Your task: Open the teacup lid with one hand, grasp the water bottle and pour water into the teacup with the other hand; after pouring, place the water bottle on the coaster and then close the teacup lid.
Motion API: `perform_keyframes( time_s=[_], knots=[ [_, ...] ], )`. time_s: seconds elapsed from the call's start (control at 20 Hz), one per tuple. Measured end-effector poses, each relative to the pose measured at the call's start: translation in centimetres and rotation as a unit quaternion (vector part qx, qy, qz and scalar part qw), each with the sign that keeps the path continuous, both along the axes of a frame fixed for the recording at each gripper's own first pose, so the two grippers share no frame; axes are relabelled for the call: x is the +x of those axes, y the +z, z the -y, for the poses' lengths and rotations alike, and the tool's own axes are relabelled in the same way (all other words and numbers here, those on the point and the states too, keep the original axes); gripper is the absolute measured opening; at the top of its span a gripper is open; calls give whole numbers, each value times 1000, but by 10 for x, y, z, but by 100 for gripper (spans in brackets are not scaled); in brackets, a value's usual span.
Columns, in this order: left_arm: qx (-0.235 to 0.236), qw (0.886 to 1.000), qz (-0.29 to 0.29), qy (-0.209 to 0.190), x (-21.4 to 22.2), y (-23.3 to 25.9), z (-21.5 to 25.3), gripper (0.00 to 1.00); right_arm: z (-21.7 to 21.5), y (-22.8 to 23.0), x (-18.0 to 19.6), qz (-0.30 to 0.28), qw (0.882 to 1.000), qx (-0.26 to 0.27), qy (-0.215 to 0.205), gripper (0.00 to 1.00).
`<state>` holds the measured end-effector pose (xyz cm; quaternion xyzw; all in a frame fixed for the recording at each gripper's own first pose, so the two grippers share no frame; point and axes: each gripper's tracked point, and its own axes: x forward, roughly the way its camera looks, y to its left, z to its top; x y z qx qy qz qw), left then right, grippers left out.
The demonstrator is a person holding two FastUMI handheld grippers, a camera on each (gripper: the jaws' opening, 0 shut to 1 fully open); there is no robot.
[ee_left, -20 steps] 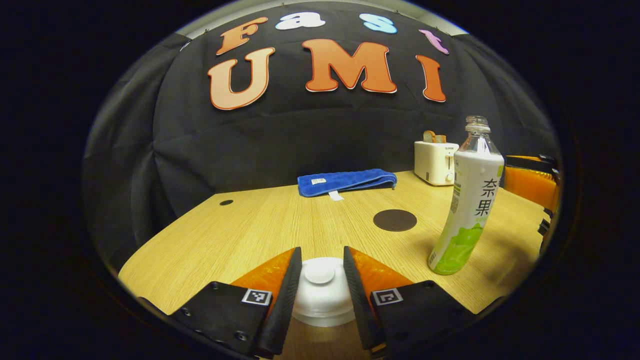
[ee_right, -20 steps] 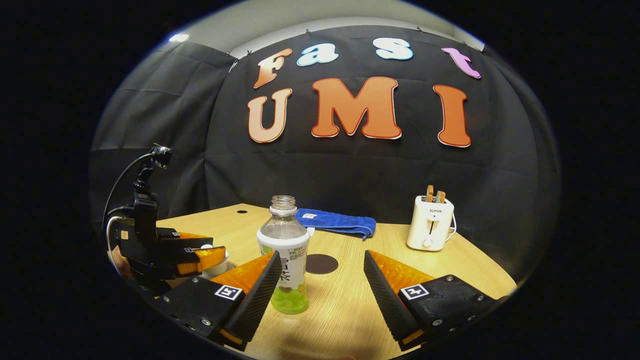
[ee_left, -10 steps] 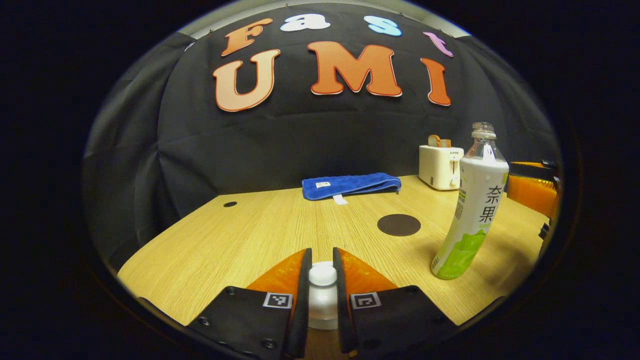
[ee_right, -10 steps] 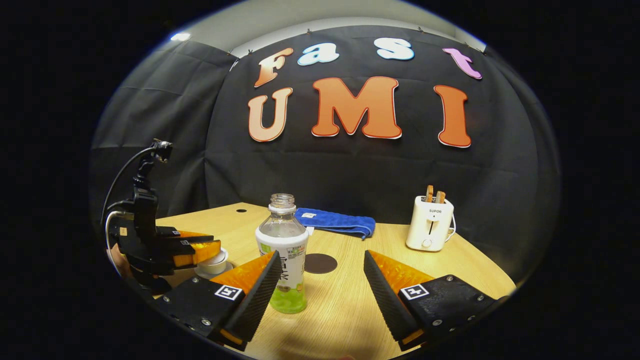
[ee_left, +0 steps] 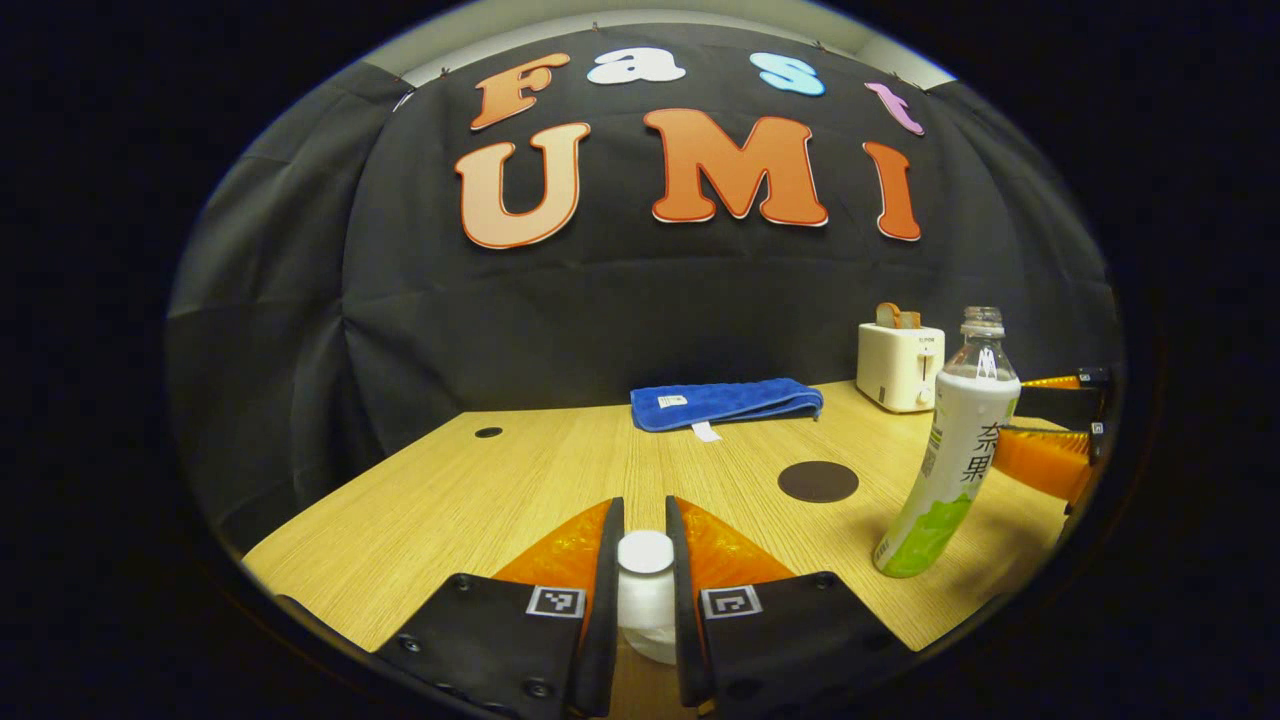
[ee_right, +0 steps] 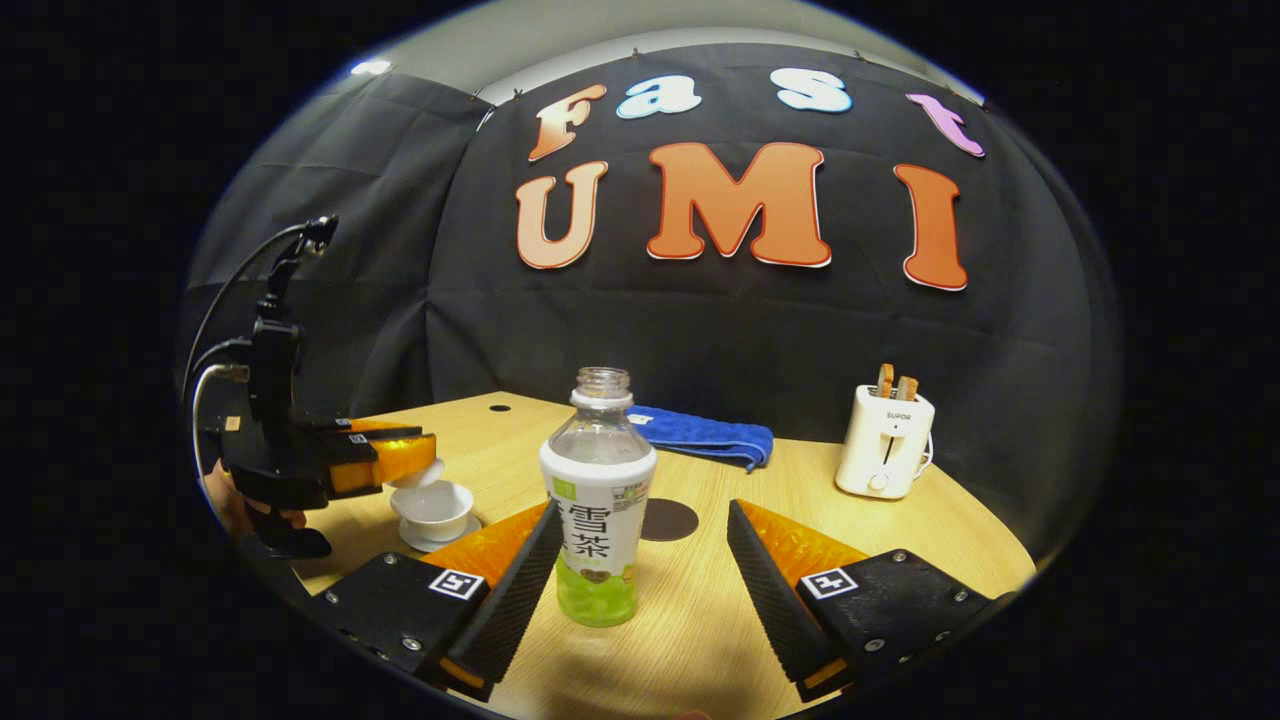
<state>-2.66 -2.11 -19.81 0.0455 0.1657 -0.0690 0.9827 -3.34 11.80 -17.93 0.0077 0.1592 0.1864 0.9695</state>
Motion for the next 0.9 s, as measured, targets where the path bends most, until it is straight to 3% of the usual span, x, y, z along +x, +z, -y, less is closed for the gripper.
perform_keyframes(
  time_s=[0.4, 0.6, 0.65, 0.9],
  knots=[
    [3, 1000, 2, 24, -3, -2, -27, 28, -27, -30, 6, -33, 999, -6, 20, 93],
    [6, 999, 0, 34, -5, -4, -39, 28, -36, -47, 9, -56, 998, -3, 24, 80],
    [6, 999, -1, 36, -7, -5, -42, 28, -37, -48, 9, -57, 998, -4, 24, 69],
    [4, 999, -4, 44, -10, -7, -51, 28, -40, -45, 11, -57, 998, -11, 27, 64]
  ],
)
